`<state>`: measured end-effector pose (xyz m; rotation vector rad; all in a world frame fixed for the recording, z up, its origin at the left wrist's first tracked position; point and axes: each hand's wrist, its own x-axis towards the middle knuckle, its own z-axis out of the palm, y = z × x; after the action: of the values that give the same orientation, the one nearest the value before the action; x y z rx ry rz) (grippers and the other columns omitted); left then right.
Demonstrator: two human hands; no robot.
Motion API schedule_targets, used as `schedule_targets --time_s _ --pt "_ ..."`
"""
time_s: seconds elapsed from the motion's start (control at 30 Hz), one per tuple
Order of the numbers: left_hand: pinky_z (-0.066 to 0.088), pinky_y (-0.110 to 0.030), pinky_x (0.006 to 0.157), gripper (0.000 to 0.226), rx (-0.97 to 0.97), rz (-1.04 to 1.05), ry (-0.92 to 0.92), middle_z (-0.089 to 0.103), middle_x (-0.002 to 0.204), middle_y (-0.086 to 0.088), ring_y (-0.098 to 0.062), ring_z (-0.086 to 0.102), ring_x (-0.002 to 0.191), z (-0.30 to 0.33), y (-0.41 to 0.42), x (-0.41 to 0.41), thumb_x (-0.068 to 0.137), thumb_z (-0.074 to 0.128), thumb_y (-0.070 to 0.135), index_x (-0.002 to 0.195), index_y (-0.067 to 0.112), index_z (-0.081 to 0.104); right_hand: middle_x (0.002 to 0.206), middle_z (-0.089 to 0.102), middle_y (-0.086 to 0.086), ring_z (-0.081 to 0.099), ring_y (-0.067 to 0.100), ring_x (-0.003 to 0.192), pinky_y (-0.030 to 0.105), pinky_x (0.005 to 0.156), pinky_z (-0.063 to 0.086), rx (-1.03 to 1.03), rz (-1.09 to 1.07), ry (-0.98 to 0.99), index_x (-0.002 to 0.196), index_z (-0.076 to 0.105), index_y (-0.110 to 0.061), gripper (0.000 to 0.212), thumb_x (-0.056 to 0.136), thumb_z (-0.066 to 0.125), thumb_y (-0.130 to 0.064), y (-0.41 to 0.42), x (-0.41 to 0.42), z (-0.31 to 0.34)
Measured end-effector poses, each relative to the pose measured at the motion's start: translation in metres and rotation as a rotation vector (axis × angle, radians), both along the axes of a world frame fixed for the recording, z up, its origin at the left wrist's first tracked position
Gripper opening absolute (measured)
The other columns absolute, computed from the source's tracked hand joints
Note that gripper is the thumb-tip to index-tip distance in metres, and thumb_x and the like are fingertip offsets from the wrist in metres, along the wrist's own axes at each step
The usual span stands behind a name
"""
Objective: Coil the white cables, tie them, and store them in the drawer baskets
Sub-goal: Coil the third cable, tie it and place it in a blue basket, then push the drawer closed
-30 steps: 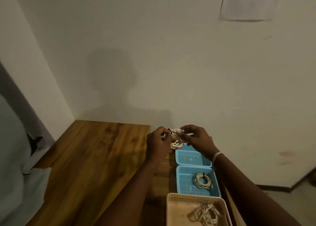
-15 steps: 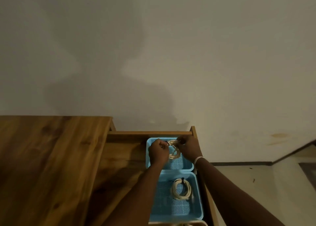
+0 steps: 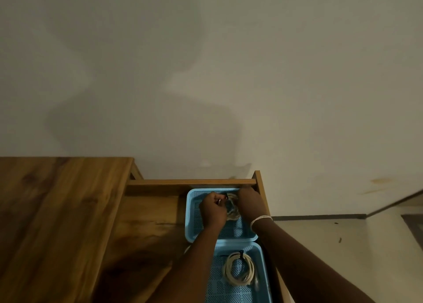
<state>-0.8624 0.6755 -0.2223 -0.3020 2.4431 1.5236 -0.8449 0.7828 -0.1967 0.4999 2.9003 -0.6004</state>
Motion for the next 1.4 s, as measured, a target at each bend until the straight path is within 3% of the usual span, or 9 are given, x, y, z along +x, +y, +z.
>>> schedule_targets --time_s 0.2,0.43,0.6,0.7,0.97,1.13,1.23,1.3,1.4 --pt "0.055 -0.029 0.075 0.016 0.022 0.042 -0.027 0.071 0.098 -0.008 -0.022 0.066 0.092 -0.013 0.000 0.000 0.087 0.062 -0.002 0.085 0.013 0.068 0.110 0.073 0.011 0.070 0.023 0.100 0.031 0.090 0.055 -0.042 -0.009 -0.009 0.111 0.069 -0.007 0.020 0.096 0.056 -0.010 -0.001 0.000 -0.010" --pt "0.052 -0.027 0.079 0.021 -0.132 -0.075 0.005 0.073 0.102 -0.008 -0.022 0.067 0.096 -0.022 0.000 0.001 0.088 0.058 0.000 0.098 0.010 0.074 0.114 0.070 0.008 0.066 0.021 0.104 0.031 0.094 0.054 -0.017 0.034 0.021 0.111 0.069 -0.012 0.020 0.094 0.059 -0.012 -0.003 0.004 -0.015" --pt "0.051 -0.028 0.086 0.024 -0.063 -0.083 -0.041 0.073 0.107 -0.005 -0.021 0.065 0.103 -0.022 -0.006 0.005 0.089 0.060 0.000 0.105 0.012 0.073 0.119 0.066 0.009 0.064 0.021 0.108 0.027 0.092 0.050 -0.043 -0.004 0.016 0.111 0.066 -0.009 0.019 0.094 0.059 -0.014 -0.009 0.007 -0.014" --pt "0.050 -0.024 0.079 0.025 -0.029 -0.137 -0.044 0.073 0.104 -0.004 -0.017 0.065 0.097 -0.018 -0.013 0.007 0.088 0.059 0.001 0.105 0.012 0.073 0.118 0.067 0.007 0.065 0.018 0.106 0.023 0.090 0.051 -0.056 -0.022 0.012 0.113 0.066 -0.008 0.023 0.092 0.063 -0.016 -0.012 0.009 -0.011" --pt "0.053 -0.028 0.085 0.027 -0.050 -0.249 -0.014 0.069 0.111 -0.005 -0.020 0.063 0.103 0.016 -0.042 0.009 0.090 0.056 0.003 0.113 0.012 0.066 0.091 0.070 0.003 0.064 0.015 0.080 0.017 0.066 0.043 -0.059 -0.095 0.004 0.090 0.069 -0.010 0.007 0.089 0.063 -0.013 -0.017 0.018 0.011" --pt "0.056 -0.027 0.085 0.014 -0.018 -0.161 0.131 0.071 0.103 -0.001 -0.014 0.066 0.097 0.057 -0.099 0.021 0.091 0.062 0.012 0.102 0.015 0.069 0.059 0.057 -0.005 0.057 0.009 0.055 0.011 0.045 0.032 -0.167 -0.146 0.156 0.065 0.061 -0.015 0.022 0.086 0.065 -0.017 -0.024 0.038 0.039" --pt "0.055 -0.024 0.076 0.010 -0.098 0.011 0.267 0.068 0.095 0.011 -0.005 0.063 0.087 0.078 -0.154 0.040 0.091 0.062 0.015 0.094 0.024 0.066 0.069 0.067 0.003 0.063 0.018 0.062 0.023 0.055 0.039 -0.141 -0.264 0.296 0.076 0.068 -0.014 0.013 0.086 0.066 -0.023 -0.015 0.091 0.049" --pt "0.050 -0.024 0.077 0.015 -0.235 0.042 0.344 0.067 0.101 0.003 -0.012 0.061 0.092 0.089 -0.200 0.048 0.091 0.060 0.011 0.104 0.016 0.066 0.078 0.066 0.004 0.064 0.021 0.070 0.029 0.062 0.047 -0.167 -0.400 0.333 0.082 0.069 -0.018 0.010 0.088 0.064 -0.025 -0.012 0.135 0.053" --pt "0.050 -0.040 0.087 0.028 -0.472 0.029 0.350 0.062 0.119 -0.014 -0.031 0.057 0.108 0.098 -0.273 0.067 0.088 0.057 0.003 0.114 0.008 0.065 0.081 0.071 0.010 0.067 0.032 0.077 0.039 0.074 0.055 -0.204 -0.546 0.211 0.081 0.070 -0.014 0.026 0.089 0.057 -0.035 -0.009 0.194 0.040"
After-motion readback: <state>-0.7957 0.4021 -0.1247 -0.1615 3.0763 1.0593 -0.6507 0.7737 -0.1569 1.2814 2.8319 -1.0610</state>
